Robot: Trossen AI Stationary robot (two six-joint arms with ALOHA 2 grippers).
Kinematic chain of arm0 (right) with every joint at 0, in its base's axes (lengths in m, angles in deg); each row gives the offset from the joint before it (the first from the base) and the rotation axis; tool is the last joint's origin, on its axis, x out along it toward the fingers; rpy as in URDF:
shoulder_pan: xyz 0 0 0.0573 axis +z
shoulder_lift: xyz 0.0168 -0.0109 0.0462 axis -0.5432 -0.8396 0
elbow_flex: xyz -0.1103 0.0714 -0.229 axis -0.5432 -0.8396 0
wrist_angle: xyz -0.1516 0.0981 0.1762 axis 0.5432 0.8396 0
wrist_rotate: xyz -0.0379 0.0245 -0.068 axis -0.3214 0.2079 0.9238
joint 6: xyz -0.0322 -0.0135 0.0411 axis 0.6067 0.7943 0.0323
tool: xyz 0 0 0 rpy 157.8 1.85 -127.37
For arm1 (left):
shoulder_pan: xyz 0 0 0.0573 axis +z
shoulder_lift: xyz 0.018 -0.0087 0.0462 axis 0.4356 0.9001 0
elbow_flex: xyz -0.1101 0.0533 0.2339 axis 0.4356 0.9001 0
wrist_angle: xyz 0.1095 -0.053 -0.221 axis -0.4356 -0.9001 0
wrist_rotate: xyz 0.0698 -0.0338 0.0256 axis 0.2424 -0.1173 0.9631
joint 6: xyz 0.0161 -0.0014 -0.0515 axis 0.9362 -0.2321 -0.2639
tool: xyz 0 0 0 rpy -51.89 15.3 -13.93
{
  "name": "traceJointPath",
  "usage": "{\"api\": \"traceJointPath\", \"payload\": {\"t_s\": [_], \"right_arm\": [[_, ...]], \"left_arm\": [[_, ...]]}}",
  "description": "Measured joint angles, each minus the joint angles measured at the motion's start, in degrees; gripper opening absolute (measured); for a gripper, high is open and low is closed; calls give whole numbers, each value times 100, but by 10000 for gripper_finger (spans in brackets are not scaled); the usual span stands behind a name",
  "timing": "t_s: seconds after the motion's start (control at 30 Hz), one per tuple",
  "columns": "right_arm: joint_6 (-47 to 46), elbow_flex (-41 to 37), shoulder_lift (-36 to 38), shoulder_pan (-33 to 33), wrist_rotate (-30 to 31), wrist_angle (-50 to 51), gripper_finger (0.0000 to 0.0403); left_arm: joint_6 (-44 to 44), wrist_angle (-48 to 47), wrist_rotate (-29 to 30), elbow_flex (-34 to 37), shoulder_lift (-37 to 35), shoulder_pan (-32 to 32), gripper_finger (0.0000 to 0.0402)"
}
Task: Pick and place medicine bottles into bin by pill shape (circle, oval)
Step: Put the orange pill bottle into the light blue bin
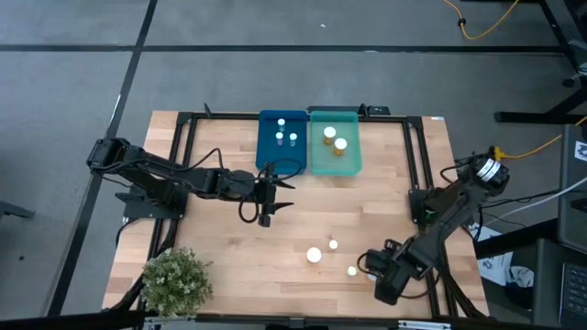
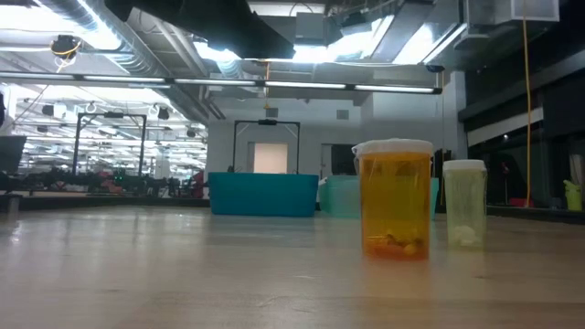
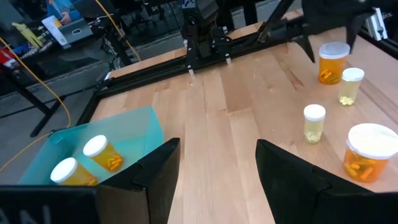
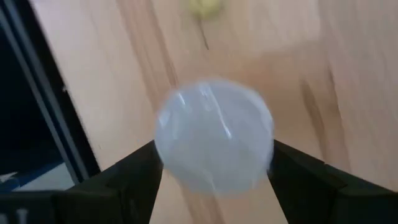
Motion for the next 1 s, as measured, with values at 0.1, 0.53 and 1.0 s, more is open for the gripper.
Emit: {"api": "traceJointPath", "payload": {"t_s": [0.1, 0.53, 1.0], "right_arm": [[392, 2, -56, -190, 0, -61, 273], [1041, 2, -58, -520, 13, -2, 272], [1906, 7, -58, -525, 258, 293, 195]], "left_arm": [[-4, 0, -1, 0, 0, 0, 202], [-141, -4, -1, 0, 0, 0, 202], [-143, -4, -1, 0, 0, -2, 202]]}}
